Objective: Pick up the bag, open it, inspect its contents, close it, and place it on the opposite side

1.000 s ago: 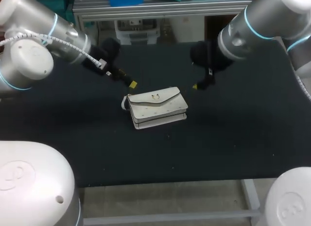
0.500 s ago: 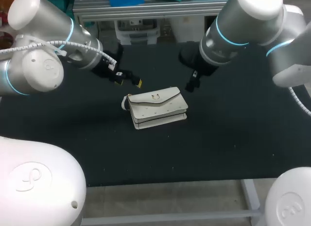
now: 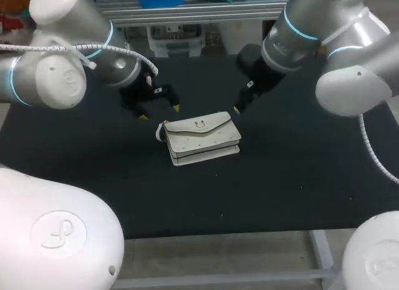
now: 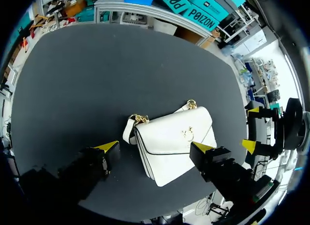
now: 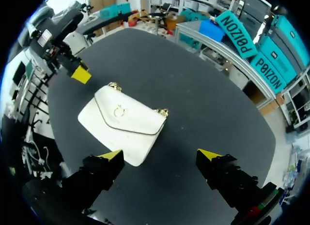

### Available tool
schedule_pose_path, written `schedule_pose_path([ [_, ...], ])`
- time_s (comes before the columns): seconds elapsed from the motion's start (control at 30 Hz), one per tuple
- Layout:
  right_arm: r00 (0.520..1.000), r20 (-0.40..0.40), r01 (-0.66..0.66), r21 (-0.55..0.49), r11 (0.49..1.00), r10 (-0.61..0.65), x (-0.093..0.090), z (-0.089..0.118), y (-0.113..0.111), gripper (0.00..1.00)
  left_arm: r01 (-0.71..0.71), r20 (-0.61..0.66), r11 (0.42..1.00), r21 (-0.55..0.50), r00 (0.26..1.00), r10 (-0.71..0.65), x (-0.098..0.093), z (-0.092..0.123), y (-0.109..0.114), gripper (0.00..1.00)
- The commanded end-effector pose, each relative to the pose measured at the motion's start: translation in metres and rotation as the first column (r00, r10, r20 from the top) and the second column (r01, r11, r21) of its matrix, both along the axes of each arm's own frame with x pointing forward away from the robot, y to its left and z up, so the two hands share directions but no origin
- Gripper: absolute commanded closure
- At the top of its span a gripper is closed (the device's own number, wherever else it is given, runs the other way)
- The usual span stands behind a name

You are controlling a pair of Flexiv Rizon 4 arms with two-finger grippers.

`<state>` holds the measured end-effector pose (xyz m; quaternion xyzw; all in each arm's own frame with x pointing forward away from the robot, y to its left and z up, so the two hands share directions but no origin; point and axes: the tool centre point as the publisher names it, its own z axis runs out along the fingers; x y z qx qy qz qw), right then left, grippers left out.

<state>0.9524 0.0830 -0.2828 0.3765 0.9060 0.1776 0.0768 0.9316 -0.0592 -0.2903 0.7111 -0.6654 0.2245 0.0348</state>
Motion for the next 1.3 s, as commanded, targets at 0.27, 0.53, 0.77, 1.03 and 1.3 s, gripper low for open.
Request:
schedule_pose_path([
  [0.27,0.924,-0.378,0.116,0.134,0.984,-0.057,0.01,-0.004,0.002,0.0,-0.248,-0.211,0.962,-0.11,0.952,0.221,-0.006,-0.004,-0.01,0.0],
  [0.53,0.92,-0.388,0.137,0.201,0.97,-0.05,0.007,-0.002,0.001,0.0,-0.222,-0.242,0.965,-0.141,0.953,0.184,-0.011,-0.003,-0.008,0.0],
  [0.77,0.92,-0.388,0.137,0.201,0.97,-0.05,0.007,-0.002,0.001,0.0,-0.222,-0.242,0.965,-0.141,0.953,0.184,-0.011,-0.003,-0.008,0.0],
  [1.03,0.785,-0.593,0.348,0.186,0.919,-0.177,0.011,-0.018,0.02,0.0,-0.415,-0.412,0.881,-0.229,0.861,0.298,-0.006,-0.02,-0.012,0.0],
  [1.3,0.711,-0.674,0.441,0.207,0.874,-0.199,0.015,-0.032,0.028,0.0,-0.456,-0.465,0.833,-0.314,0.839,0.284,-0.004,-0.035,-0.008,0.0],
])
